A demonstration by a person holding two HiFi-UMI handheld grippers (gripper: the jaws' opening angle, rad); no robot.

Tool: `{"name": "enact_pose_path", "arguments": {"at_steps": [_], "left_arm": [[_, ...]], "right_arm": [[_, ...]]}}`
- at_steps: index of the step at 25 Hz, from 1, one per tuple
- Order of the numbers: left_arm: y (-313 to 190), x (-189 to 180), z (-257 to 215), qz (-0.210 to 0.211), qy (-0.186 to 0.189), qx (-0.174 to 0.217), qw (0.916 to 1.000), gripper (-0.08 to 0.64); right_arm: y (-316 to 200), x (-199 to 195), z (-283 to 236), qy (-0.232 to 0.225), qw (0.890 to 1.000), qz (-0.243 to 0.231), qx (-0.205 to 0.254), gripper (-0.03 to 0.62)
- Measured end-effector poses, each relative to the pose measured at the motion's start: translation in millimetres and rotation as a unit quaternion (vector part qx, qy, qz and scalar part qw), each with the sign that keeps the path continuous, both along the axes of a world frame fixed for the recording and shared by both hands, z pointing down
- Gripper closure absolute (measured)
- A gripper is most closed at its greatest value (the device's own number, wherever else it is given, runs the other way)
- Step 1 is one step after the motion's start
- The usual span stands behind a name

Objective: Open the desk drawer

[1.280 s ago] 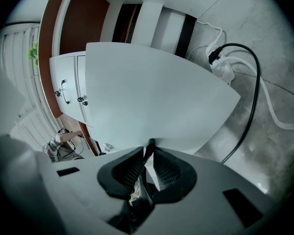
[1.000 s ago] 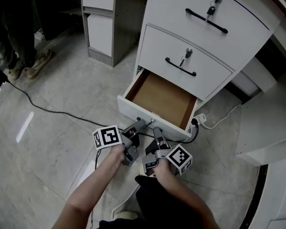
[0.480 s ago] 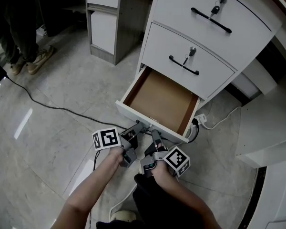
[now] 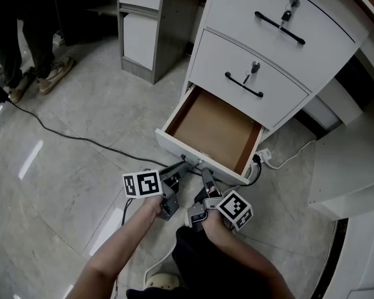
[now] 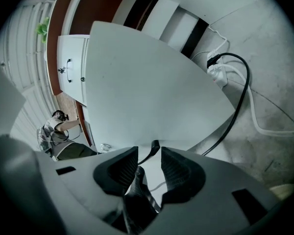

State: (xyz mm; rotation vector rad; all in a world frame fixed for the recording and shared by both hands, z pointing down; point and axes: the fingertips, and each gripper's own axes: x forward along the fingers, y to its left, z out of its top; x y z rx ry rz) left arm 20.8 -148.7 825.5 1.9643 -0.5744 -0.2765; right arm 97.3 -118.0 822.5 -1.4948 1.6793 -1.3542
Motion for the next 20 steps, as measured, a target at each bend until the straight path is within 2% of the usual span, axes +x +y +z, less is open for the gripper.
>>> {"name": "enact_pose_path", "arguments": {"at_steps": [4,8,13,15,16,18,20], "left_arm": [[15.5,-7.4,-0.9,0.019,-0.010,0.011,0.9997,0.505],[27.7,-16.6,-11.9,0.030,-0.028,0.028,0.9988,0.505],[42.8,-22.4,-40.1,0.043,-0.032,0.066,0.9963,0.506],[49.7,-20.6,-49.1,0.053,-0.038,0.088,0.9940,0.508],[52.4,-18.9,-53.8,0.059,-0.046,0.102,0.9919,0.509],[53.3,-15.5,-68.1,0.068,-0.071,0.145,0.9846,0.512],[50.2,-12.8,-87.6,0.068,-0.092,0.192,0.9747,0.517]], "right_arm": [[7.0,-0.8,-6.8,0.002,1.000,-0.014,0.007,0.448],[18.2,-10.4,-16.5,0.055,0.997,-0.059,0.009,0.448],[35.4,-18.6,-35.8,0.109,0.986,-0.130,0.006,0.449],[38.9,-26.0,-54.5,0.142,0.974,-0.170,0.034,0.456],[39.6,-30.8,-66.6,0.168,0.966,-0.190,0.057,0.475],[38.6,-42.9,-92.9,0.233,0.939,-0.226,0.111,0.537],[34.7,-54.9,-117.3,0.294,0.908,-0.251,0.161,0.562]]}}
